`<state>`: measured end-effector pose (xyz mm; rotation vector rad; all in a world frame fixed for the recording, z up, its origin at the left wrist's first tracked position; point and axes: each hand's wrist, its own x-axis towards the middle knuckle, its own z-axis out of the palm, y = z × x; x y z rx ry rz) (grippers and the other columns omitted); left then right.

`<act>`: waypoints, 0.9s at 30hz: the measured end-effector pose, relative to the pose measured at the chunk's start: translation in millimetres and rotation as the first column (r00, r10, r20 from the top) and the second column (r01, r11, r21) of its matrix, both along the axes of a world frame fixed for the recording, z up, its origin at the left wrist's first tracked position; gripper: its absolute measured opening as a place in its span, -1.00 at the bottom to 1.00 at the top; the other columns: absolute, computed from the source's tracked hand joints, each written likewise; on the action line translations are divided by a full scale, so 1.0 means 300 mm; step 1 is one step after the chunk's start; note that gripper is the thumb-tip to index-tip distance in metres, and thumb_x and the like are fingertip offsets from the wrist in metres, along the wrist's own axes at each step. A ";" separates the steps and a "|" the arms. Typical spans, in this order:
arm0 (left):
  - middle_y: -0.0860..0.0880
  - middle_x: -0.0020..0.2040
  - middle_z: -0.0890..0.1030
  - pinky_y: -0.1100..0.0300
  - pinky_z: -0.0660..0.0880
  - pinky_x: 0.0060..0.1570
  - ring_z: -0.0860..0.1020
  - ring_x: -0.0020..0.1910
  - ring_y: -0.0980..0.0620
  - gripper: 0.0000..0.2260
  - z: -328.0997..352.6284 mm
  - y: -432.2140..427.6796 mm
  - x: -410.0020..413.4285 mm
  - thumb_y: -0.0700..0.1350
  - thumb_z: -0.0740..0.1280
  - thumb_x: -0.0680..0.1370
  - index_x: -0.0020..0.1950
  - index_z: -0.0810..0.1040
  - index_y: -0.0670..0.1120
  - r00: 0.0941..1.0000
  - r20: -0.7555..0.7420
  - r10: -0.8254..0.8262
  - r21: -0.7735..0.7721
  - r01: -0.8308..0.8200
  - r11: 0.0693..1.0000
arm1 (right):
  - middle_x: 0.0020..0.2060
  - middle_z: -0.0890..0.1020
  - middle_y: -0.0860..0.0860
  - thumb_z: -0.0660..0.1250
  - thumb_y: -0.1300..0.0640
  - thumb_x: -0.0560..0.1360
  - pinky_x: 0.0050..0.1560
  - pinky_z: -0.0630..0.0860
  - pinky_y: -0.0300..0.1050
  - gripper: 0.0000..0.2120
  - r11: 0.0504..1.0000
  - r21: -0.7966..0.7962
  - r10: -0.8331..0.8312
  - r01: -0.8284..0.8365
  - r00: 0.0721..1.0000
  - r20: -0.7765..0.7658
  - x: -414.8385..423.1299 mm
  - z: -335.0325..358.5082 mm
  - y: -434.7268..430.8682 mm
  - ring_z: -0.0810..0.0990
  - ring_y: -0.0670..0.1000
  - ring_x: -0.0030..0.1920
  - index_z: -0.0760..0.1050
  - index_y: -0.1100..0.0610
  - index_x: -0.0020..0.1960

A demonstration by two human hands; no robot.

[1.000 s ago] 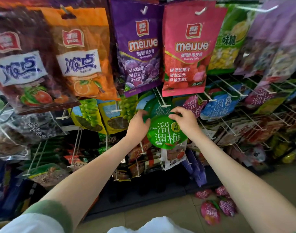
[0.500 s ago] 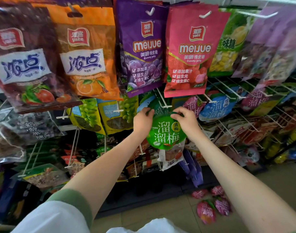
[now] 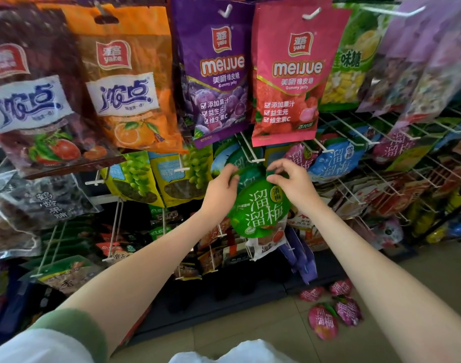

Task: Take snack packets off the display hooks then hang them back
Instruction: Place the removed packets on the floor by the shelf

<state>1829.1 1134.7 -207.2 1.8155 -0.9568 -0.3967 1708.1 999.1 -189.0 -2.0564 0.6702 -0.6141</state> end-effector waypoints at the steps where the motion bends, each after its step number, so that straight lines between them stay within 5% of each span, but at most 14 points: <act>1: -0.01 -0.39 0.39 0.20 0.22 -0.46 0.28 -0.48 0.04 -0.94 0.002 0.007 -0.008 -0.15 0.12 0.64 0.03 0.37 -0.09 1.000 0.015 -0.015 -0.003 0.015 1.000 | -0.21 0.51 -0.10 0.36 0.26 0.46 -0.05 0.33 -0.40 -0.77 1.000 0.005 0.005 -0.005 1.000 0.011 0.005 0.004 0.005 0.49 -0.22 -0.11 0.46 0.03 0.06; 5: -0.03 -0.41 0.36 0.21 0.21 -0.47 0.28 -0.47 0.03 -0.93 -0.008 0.032 -0.024 -0.15 0.12 0.64 -0.01 0.37 -0.08 0.999 0.023 -0.038 -0.012 0.038 0.999 | -0.26 0.49 -0.08 0.35 0.25 0.47 -0.07 0.33 -0.41 -0.69 0.999 0.033 0.007 -0.008 1.000 0.023 0.017 0.007 0.011 0.51 -0.17 -0.14 0.45 0.02 0.17; 10: 0.02 -0.41 0.34 0.26 0.19 -0.49 0.23 -0.52 0.12 -0.92 -0.019 0.049 -0.021 -0.15 0.14 0.64 -0.04 0.38 -0.04 0.998 -0.010 -0.063 0.003 0.063 0.998 | -0.17 0.49 -0.12 0.33 0.26 0.48 0.04 0.33 -0.21 -0.85 0.997 -0.072 0.007 -0.012 0.998 -0.058 0.019 -0.007 0.010 0.46 -0.08 -0.03 0.57 0.17 0.04; 15: 0.05 -0.39 0.33 0.20 0.22 -0.37 0.25 -0.42 0.07 -0.86 -0.005 0.040 -0.023 -0.14 0.17 0.63 -0.13 0.38 0.00 0.990 -0.071 -0.124 0.009 0.125 0.992 | -0.05 0.44 0.01 0.38 0.23 0.44 0.18 0.24 -0.14 -0.94 0.989 -0.111 -0.099 0.096 0.995 -0.029 0.020 -0.024 -0.014 0.37 0.01 0.10 0.54 0.09 -0.14; 20: 0.09 -0.42 0.33 0.24 0.21 -0.40 0.28 -0.47 0.16 -0.82 0.017 0.014 -0.005 0.01 0.20 0.60 -0.13 0.46 -0.04 0.991 -0.072 -0.111 0.038 0.114 0.993 | -0.13 0.58 0.00 0.33 0.26 0.48 0.03 0.40 -0.10 -0.94 0.999 -0.004 -0.048 0.048 0.998 -0.033 -0.005 -0.009 -0.024 0.53 0.00 -0.02 0.52 0.12 -0.13; 24: -0.05 0.00 0.49 0.11 0.42 -0.04 0.47 0.02 -0.03 -0.75 -0.014 -0.037 0.071 0.02 0.22 0.59 0.14 0.49 -0.12 0.962 0.157 0.223 0.031 -0.230 0.973 | -0.19 0.56 -0.07 0.31 0.24 0.49 -0.04 0.39 -0.14 -0.96 0.997 -0.040 -0.066 0.065 0.997 -0.029 -0.014 -0.011 -0.039 0.52 -0.05 -0.08 0.51 0.14 -0.13; 27: -0.19 0.21 0.46 -0.02 0.45 0.08 0.44 0.18 -0.18 -0.66 -0.031 -0.080 0.134 -0.07 0.29 0.56 0.30 0.39 -0.15 0.952 0.201 0.230 0.138 -0.260 0.956 | -0.21 0.55 -0.07 0.31 0.26 0.50 -0.03 0.40 -0.16 -0.94 0.997 -0.063 -0.041 0.039 0.998 -0.043 -0.019 -0.004 -0.056 0.52 -0.05 -0.10 0.51 0.15 -0.14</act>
